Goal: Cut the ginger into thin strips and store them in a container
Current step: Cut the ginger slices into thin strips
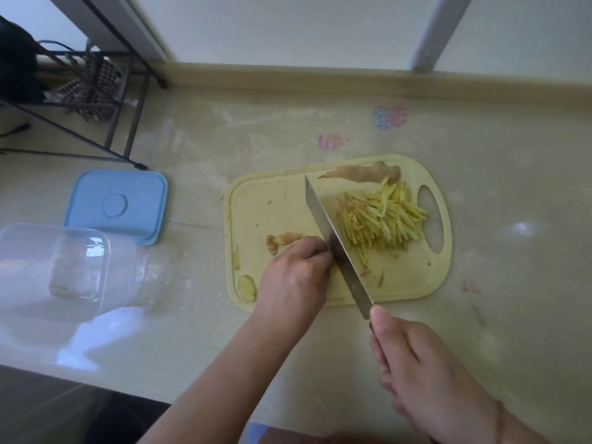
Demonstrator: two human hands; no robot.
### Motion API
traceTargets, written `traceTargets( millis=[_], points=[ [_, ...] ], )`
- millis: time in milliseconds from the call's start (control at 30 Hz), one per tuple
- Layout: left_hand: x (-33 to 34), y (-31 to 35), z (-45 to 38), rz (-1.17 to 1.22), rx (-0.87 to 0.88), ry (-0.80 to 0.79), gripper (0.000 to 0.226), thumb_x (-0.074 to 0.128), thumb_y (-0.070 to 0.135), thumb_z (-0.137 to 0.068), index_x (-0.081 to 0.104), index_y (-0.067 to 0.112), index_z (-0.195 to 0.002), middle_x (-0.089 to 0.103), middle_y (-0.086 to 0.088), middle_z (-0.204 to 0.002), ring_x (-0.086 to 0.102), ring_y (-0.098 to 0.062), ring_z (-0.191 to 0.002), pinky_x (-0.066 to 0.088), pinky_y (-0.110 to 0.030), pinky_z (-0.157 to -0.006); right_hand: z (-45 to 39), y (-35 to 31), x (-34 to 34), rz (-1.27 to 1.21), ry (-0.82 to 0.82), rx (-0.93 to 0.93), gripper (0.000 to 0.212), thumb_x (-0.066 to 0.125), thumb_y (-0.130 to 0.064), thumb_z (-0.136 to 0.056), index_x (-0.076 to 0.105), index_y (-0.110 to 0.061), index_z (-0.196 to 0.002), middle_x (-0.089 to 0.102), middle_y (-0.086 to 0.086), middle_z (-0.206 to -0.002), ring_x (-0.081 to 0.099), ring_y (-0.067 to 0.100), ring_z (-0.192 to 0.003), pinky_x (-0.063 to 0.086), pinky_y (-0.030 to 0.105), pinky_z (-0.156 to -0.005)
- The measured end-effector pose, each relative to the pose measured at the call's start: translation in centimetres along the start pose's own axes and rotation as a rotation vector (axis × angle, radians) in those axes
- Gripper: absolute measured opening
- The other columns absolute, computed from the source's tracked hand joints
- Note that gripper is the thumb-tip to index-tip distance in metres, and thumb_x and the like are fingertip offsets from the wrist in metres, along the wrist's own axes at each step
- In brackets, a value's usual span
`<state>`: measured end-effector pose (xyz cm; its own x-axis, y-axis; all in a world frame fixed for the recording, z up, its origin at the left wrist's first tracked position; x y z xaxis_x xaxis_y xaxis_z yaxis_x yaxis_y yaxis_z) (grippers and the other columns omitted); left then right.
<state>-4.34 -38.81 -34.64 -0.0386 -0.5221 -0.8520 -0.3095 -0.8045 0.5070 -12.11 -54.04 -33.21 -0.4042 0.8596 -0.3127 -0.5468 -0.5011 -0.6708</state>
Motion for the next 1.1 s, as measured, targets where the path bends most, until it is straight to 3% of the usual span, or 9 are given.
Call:
traceTargets(
  millis=[167,267,333,500,667,800,933,1100],
  points=[
    [0.1,-0.2,-0.1,-0.013,0.002,0.013,0.028,0.051,0.013,-0.087,0.077,0.011,-0.08,0.072,0.002,-0.089,0.069,-0.023,-0.072,0.052,-0.034,-0.052,0.0,-0.1,0.4,-0.013,-0.023,0.008,0.074,0.01,-0.076,-0.083,0.04,-0.01,-0.07,0.036,-0.007,-0.045,0.035,0.008,-0.037,0.031,0.017,-0.039],
    [-0.2,0.0,0.1,0.02,0.031,0.043,0.026,0.052,0.012,-0.087,0.077,0.011,-0.079,0.074,0.003,-0.092,0.07,-0.02,-0.074,0.047,-0.023,-0.061,-0.6,0.0,1.2,-0.078,-0.047,0.031,0.065,0.021,-0.073,-0.081,0.04,-0.012,-0.068,0.037,-0.007,-0.043,0.035,0.006,-0.034,0.03,0.014,-0.038],
    [-0.4,0.2,0.1,0.027,0.054,0.049,0.025,0.053,0.012,-0.085,0.077,0.01,-0.079,0.073,0.003,-0.091,0.069,-0.019,-0.073,0.045,-0.023,-0.063,-1.1,-0.1,1.5,-0.124,-0.057,0.044,0.061,0.024,-0.069,-0.083,0.04,-0.013,-0.066,0.038,-0.006,-0.042,0.036,0.004,-0.033,0.03,0.012,-0.037],
    [-0.3,0.0,0.0,-0.016,0.064,0.055,0.025,0.054,0.014,-0.085,0.078,0.01,-0.079,0.072,0.001,-0.087,0.069,-0.019,-0.072,0.047,-0.023,-0.057,-1.3,-0.8,0.7,-0.073,-0.022,0.016,0.065,0.022,-0.076,-0.078,0.041,-0.016,-0.063,0.042,-0.006,-0.04,0.04,0.005,-0.032,0.034,0.015,-0.036],
    [-0.2,-0.1,-0.2,-0.035,0.052,0.037,0.011,0.068,0.003,-0.077,0.078,0.009,-0.077,0.072,-0.001,-0.085,0.07,-0.021,-0.07,0.052,-0.028,-0.049,-0.2,-1.2,0.3,-0.047,-0.029,0.017,0.068,0.021,-0.08,-0.074,0.041,-0.015,-0.066,0.04,-0.006,-0.043,0.038,0.007,-0.034,0.031,0.016,-0.036],
    [0.1,-0.3,-0.2,-0.019,0.045,-0.004,0.012,0.067,0.001,-0.077,0.077,0.008,-0.079,0.072,-0.001,-0.085,0.07,-0.023,-0.072,0.054,-0.032,-0.049,-0.7,-0.5,1.3,-0.054,0.004,0.026,0.078,0.02,-0.088,-0.08,0.041,-0.015,-0.067,0.039,-0.006,-0.045,0.036,0.008,-0.036,0.032,0.017,-0.037],
    [0.1,-0.4,0.1,0.019,0.061,0.006,0.02,0.058,0.009,-0.086,0.077,0.008,-0.079,0.072,0.0,-0.088,0.07,-0.021,-0.073,0.055,-0.033,-0.053,-1.6,0.3,2.4,-0.083,0.034,-0.011,0.091,0.018,-0.106,-0.061,0.039,-0.018,-0.064,0.039,-0.007,-0.046,0.035,0.006,-0.037,0.027,0.015,-0.039],
    [-0.1,-0.6,0.3,0.022,0.087,0.045,0.026,0.054,0.016,-0.086,0.078,0.009,-0.079,0.072,0.001,-0.089,0.069,-0.021,-0.072,0.053,-0.031,-0.049,-1.2,0.0,1.3,-0.04,0.058,-0.023,0.076,0.02,-0.089,-0.075,0.038,-0.016,-0.064,0.041,-0.007,-0.043,0.038,0.008,-0.037,0.026,0.015,-0.042]
  ],
)
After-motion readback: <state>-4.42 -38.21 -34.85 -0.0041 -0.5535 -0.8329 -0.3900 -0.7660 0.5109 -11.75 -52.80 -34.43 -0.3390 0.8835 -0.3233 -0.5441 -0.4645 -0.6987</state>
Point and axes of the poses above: each hand's wrist, its own z-axis away from the middle knuckle, its own x-axis out of the palm, y = z × x, the point moved 6 cm from there along -z, towards the middle knuckle
